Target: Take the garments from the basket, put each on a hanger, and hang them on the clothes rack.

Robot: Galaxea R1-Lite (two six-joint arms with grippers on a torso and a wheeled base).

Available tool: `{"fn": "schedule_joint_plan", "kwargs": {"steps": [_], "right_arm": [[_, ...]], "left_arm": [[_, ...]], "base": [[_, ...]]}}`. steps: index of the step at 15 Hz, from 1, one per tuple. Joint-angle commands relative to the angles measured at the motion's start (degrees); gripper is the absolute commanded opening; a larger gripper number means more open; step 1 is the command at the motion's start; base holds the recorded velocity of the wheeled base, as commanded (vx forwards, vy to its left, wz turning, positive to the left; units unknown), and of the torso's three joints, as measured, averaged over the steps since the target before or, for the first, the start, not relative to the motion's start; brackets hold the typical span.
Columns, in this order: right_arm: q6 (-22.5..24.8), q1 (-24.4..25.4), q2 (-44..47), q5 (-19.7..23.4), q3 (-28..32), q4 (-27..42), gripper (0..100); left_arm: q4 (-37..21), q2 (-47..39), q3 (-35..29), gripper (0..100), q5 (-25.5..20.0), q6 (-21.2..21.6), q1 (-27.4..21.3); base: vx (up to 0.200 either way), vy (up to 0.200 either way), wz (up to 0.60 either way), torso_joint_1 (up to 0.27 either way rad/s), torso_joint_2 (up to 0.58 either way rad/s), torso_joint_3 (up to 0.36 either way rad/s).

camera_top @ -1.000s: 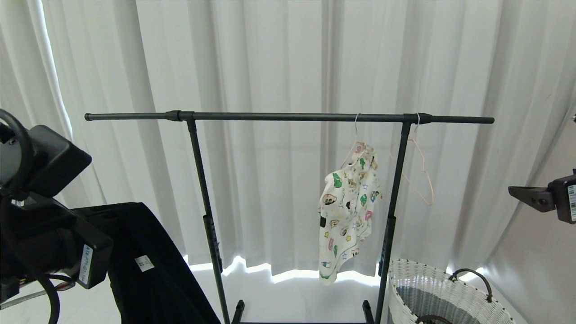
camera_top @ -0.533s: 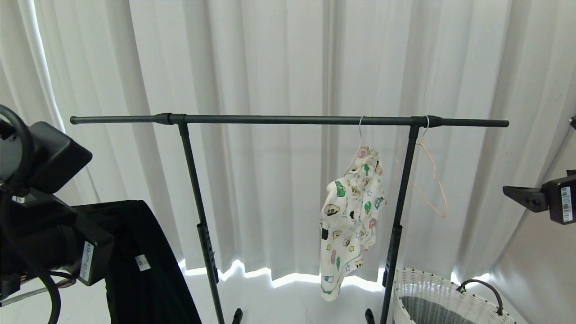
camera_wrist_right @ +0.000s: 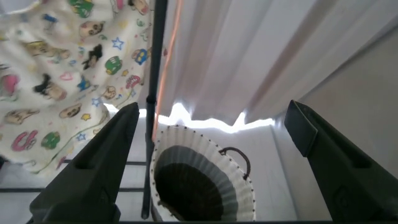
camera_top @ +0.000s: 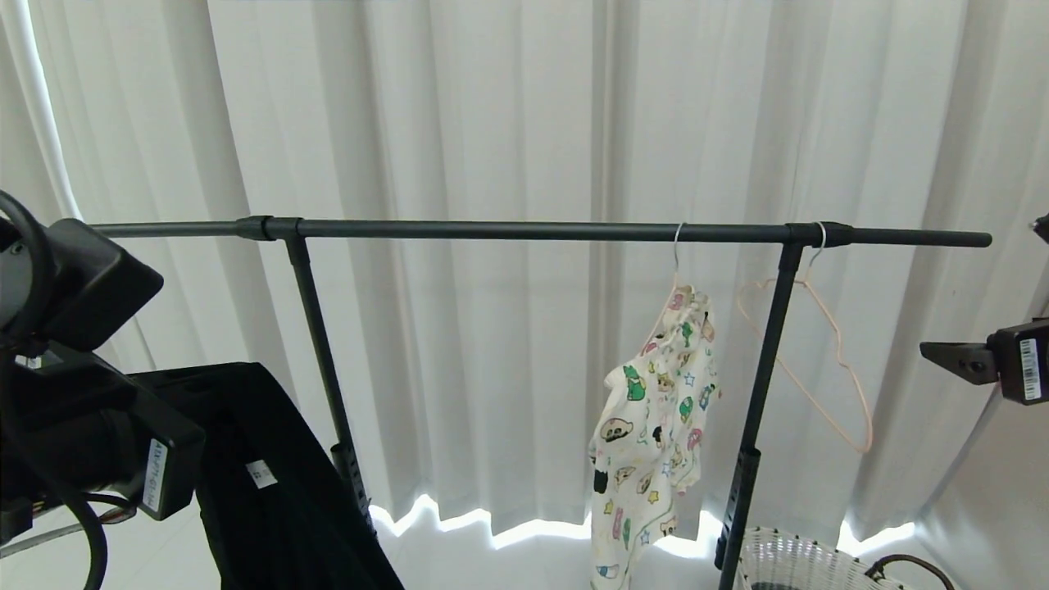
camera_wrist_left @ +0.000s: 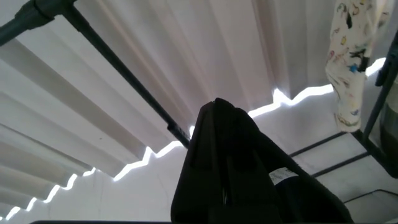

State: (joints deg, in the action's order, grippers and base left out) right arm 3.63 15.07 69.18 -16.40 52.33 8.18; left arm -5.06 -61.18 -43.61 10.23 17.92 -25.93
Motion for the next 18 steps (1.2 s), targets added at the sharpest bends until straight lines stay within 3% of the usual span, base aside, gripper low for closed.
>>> {"fn": "schedule_joint_plan", "kwargs": {"steps": [1, 5, 8, 12, 18], "right_arm": [[-0.12, -0.57, 2.27, 0.14, -0.04, -0.01, 100], [-1.70, -0.57, 6.32, 2.33, -0.22, -0.62, 100], [-7.59, -0.65, 12.38, 2.33, -0.30, -6.33, 100], [-8.55, -2.67, 19.06, 2.69, 0.22, -10.11, 100], [-13.56, -4.08, 25.13, 3.12, 2.16, -10.64, 100]], "left_arm": [[-0.04, -0.08, 0.01, 0, 0.06, 0.01, 0.00], [-0.04, 0.28, 0.19, 0, 0.06, 0.71, -0.35], [0.84, 0.72, 0.36, 0, 0.06, 0.71, -1.40], [3.30, 0.63, 0.28, 0, 0.23, 0.80, -1.40], [4.27, 0.80, 0.28, 0, 0.41, 0.89, -1.32]], "base": [[0.200, 0.000, 0.00, -0.007, 0.00, -0.007], [0.050, 0.000, 0.00, 0.001, 0.00, -0.001], [0.000, 0.000, 0.00, 0.000, 0.00, 0.000], [0.000, 0.000, 0.00, 0.000, 0.00, 0.000], [0.000, 0.000, 0.00, 0.000, 0.00, 0.000]]}}
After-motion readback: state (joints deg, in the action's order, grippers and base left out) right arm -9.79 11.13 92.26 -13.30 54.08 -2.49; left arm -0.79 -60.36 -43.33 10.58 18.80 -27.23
